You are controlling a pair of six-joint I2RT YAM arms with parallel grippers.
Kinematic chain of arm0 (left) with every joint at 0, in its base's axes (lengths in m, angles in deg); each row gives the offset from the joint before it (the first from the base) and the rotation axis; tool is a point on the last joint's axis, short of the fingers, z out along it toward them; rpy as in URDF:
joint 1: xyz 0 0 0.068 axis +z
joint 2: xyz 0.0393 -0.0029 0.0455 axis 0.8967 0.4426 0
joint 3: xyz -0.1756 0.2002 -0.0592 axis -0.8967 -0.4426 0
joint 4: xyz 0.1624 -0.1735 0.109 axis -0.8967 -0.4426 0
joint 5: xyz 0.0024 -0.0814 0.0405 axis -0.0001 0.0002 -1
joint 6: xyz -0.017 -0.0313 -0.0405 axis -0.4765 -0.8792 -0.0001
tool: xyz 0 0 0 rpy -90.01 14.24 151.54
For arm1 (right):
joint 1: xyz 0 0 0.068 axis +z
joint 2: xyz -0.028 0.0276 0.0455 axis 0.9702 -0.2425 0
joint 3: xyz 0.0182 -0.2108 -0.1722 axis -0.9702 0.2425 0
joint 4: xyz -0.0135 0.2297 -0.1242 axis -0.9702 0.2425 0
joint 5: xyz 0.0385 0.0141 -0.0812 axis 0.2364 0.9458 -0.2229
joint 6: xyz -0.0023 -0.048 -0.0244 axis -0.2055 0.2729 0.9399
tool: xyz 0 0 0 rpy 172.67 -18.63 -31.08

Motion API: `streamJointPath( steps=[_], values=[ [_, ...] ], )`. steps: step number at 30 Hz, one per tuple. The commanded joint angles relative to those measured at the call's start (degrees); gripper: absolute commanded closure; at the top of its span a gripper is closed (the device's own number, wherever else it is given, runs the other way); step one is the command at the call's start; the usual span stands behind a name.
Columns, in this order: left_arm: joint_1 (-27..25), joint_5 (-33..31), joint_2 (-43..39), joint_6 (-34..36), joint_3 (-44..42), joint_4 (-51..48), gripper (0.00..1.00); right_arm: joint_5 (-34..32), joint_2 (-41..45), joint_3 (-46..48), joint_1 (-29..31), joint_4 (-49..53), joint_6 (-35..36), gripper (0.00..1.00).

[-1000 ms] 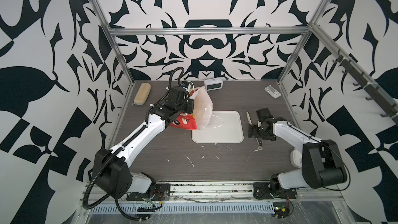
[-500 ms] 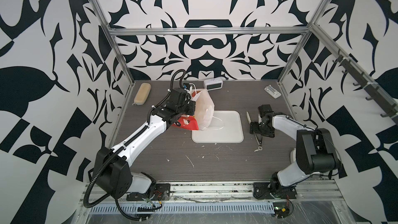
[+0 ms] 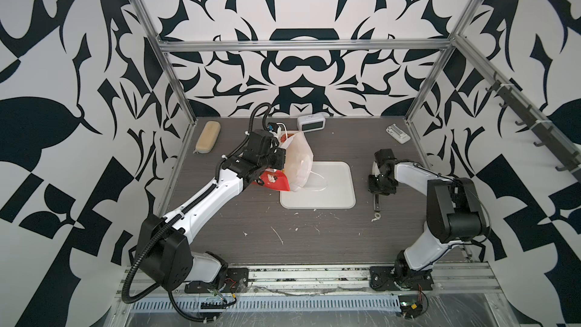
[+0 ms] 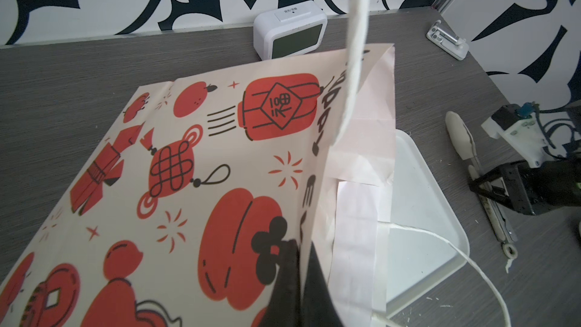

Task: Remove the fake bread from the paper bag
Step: 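Lift the tongs with the right gripper and insert them into the bag mouth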

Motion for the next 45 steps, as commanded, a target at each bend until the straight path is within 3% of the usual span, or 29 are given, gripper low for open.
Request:
streamJointPath(
  steps=[1,5,12,18,28,36,45],
  values=[
    [-0.1,0.8,-1.6,-0.4,-0.9,1.9,1.0,0.5,0.9,-0.9,0.2,2.2,0.7,1.0],
    [-0.1,0.8,-1.9,-0.1,-1.2,1.9,1.0,3.6,7.2,-0.8,6.6,4.0,1.9,1.0],
    [-0.6,1.5,-2.5,1.6,-2.6,1.6,1.0,9.5,16.9,-8.8,24.3,13.1,2.1,1.0],
    [-2.9,-0.1,-2.6,3.3,-4.7,0.7,1.0,15.7,20.0,-13.2,30.3,18.9,3.2,1.0],
    [-6.1,-3.9,-6.1,2.9,-11.4,5.4,1.0,17.9,13.1,-13.0,42.0,18.5,0.7,1.0],
    [-6.5,-2.3,-11.7,4.0,-17.8,7.9,1.0,17.7,6.3,-15.6,44.9,11.2,-3.2,1.0],
    [-6.9,-2.4,-14.1,3.8,-19.6,7.8,1.0,15.8,2.7,-17.4,45.7,8.2,-4.1,0.71]
  ],
)
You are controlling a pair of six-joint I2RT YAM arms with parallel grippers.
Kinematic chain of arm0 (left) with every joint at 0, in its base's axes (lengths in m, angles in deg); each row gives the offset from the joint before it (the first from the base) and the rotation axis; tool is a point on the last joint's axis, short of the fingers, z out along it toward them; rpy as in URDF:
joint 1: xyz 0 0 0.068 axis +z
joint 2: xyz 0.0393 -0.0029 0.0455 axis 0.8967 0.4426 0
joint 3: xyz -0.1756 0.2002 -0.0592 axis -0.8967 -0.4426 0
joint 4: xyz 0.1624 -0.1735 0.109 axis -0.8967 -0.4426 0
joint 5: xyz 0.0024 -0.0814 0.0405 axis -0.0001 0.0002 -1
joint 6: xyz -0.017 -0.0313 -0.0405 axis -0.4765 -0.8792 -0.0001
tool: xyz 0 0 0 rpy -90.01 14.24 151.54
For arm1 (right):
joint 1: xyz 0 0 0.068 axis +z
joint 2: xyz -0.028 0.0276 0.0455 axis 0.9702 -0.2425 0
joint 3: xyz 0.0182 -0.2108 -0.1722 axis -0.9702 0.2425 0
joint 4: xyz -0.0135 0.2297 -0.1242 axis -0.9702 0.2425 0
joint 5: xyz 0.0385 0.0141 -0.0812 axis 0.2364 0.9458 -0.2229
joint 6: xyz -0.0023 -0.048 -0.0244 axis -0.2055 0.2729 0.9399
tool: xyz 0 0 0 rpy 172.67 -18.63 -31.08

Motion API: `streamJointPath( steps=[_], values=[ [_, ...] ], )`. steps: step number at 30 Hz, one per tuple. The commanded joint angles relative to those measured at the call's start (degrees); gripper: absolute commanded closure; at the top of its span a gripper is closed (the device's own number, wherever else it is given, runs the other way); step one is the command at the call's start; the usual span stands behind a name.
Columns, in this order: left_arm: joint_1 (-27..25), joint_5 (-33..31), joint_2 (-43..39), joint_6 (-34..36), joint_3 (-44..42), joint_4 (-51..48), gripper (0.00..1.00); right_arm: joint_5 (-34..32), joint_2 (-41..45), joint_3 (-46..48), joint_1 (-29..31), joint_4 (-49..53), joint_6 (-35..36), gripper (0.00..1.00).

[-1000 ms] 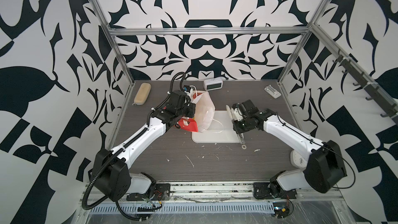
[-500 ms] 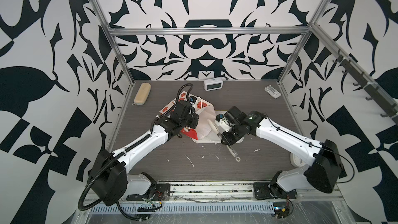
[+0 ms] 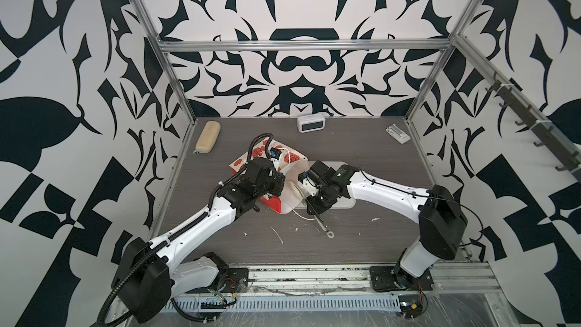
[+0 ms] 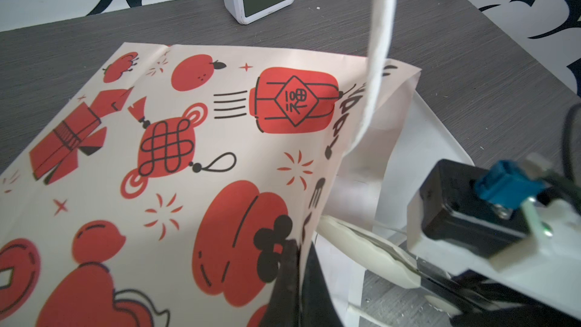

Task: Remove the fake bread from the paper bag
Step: 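Lift the tongs with the right gripper and insert them into the bag mouth, then push the tongs deeper into the bag toward the yellow bread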

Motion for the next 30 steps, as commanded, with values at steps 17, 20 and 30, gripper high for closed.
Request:
streamJointPath(
  steps=[17,20,30],
  values=[
    [-0.5,0.6,-1.1,0.8,0.4,0.4,1.0,-3.6,4.7,-0.3,0.5,-5.4,-2.9,0.61],
    [-0.5,0.4,-1.1,0.8,0.2,0.4,1.0,-3.4,5.2,0.4,0.5,-6.3,-3.2,0.61],
    [-0.6,0.5,-1.2,1.2,0.7,-0.5,1.0,-3.2,7.1,3.0,0.5,-7.7,-4.3,0.57]
  ],
)
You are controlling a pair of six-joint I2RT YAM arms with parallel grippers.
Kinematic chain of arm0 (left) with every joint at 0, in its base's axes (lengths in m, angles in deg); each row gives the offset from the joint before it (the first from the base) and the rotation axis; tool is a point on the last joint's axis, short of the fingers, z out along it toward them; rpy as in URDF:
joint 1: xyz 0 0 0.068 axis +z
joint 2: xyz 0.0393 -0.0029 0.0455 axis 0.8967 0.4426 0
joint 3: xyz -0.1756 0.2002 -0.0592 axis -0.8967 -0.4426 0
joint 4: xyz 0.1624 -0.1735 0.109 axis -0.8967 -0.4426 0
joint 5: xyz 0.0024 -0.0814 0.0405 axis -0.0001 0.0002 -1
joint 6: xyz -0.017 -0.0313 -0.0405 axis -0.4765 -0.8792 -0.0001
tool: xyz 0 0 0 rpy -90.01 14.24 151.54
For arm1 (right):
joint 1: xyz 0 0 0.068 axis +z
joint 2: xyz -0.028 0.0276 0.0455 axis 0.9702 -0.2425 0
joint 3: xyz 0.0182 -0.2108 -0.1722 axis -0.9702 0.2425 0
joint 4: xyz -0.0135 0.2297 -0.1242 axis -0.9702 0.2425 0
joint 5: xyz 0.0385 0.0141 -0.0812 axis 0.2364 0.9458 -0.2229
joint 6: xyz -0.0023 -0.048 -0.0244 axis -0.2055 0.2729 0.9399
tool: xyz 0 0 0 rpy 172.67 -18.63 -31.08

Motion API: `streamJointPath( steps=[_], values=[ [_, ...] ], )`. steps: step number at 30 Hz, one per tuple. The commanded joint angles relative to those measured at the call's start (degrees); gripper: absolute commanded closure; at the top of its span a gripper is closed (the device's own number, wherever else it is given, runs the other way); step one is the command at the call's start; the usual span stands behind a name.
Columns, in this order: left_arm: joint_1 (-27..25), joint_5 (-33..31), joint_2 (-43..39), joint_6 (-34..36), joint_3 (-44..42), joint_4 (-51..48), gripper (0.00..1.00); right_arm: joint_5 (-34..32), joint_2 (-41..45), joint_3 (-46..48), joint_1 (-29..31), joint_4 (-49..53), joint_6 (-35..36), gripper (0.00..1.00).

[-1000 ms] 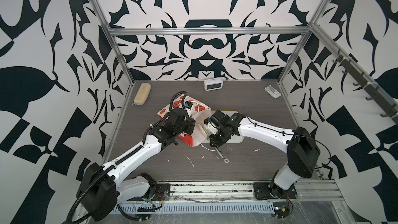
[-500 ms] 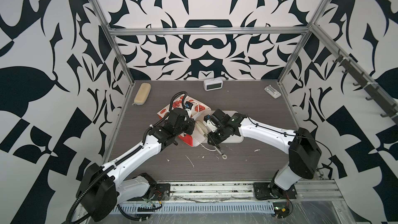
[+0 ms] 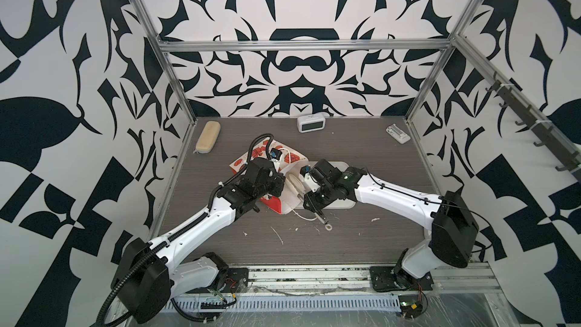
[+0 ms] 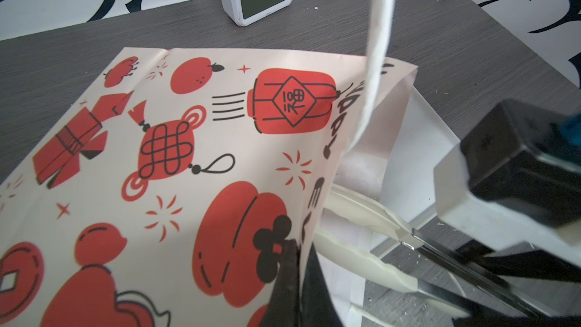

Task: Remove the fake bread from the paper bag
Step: 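Push the tongs deeper into the bag toward the yellow bread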

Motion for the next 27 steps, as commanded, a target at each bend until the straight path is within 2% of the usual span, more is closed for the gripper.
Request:
streamJointPath(
  steps=[1,27],
  values=[
    [-0.3,0.5,-1.1,0.1,0.8,-0.5,1.0,0.0,2.1,0.1,0.3,-1.6,-0.6,0.57],
    [-0.3,-1.5,-0.5,0.0,2.8,-1.2,1.0,-1.5,3.8,1.8,2.1,-1.6,-2.6,0.53]
  ],
)
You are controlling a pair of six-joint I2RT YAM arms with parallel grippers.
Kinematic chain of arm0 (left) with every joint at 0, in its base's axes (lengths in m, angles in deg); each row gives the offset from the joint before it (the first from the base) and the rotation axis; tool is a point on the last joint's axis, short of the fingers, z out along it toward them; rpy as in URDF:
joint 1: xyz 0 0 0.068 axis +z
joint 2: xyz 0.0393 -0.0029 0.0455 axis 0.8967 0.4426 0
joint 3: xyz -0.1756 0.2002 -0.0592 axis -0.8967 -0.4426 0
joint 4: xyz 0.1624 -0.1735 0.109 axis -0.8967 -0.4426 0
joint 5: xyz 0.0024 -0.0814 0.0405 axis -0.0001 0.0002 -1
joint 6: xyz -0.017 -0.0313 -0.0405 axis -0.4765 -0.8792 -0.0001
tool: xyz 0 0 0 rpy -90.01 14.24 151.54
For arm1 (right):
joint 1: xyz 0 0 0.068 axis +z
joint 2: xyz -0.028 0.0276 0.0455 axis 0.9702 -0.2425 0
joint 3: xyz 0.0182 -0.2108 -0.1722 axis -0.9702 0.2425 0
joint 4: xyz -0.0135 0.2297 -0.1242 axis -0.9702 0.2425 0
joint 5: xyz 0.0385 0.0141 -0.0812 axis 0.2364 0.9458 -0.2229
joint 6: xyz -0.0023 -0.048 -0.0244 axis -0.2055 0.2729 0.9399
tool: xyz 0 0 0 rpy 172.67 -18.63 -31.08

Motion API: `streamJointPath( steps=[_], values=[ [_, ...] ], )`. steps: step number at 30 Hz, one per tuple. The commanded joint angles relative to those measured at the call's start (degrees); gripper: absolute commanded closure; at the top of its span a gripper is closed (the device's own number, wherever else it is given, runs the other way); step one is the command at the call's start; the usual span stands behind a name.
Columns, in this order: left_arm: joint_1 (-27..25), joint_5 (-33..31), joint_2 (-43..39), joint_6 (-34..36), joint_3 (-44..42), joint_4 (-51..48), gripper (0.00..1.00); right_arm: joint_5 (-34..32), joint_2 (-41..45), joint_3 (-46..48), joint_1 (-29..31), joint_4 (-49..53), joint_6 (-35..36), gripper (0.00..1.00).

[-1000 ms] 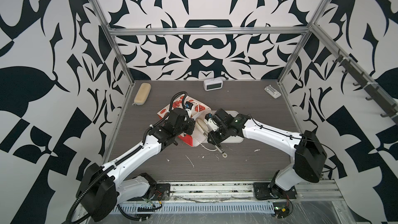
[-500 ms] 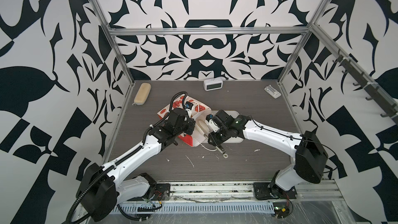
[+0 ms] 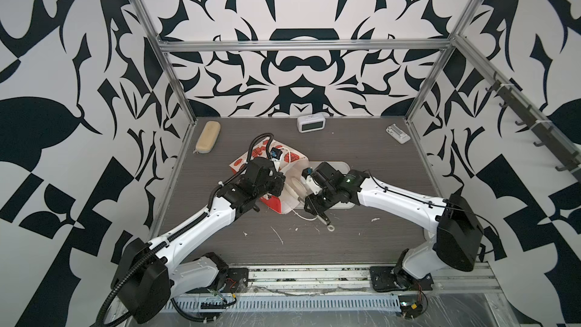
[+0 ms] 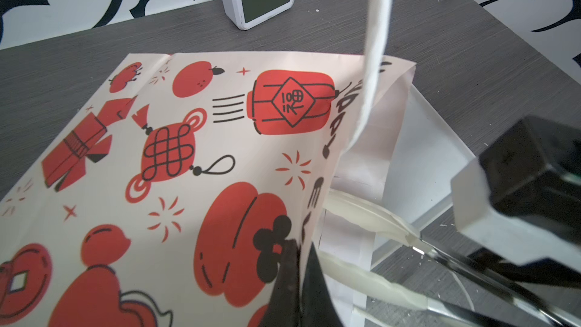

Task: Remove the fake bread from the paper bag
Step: 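Push the tongs deeper into the bag toward the yellow bread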

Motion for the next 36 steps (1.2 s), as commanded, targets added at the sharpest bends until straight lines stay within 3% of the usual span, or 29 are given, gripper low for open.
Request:
streamJointPath(
  steps=[1,21,25,31,36],
  values=[
    [-0.2,-0.8,-0.4,-0.5,2.1,-0.7,1.0,-1.0,1.6,-0.3,1.0,-1.4,-1.1,0.53],
    [-0.2,-1.6,0.3,-0.5,2.9,-1.4,1.0,-6.0,4.1,-1.6,4.5,1.8,0.8,0.53],
    [-0.2,-1.1,-0.3,0.5,3.1,-2.4,1.0,-13.0,4.9,-1.9,6.7,4.4,5.7,0.54],
    [-0.2,-0.4,-0.5,2.3,4.2,-4.8,1.0,-29.0,4.1,-2.7,12.1,6.4,14.6,0.54],
    [-0.2,0.3,-0.7,2.6,5.0,-5.5,1.0,-34.1,3.4,-1.1,13.1,3.5,18.4,0.54]
  ],
)
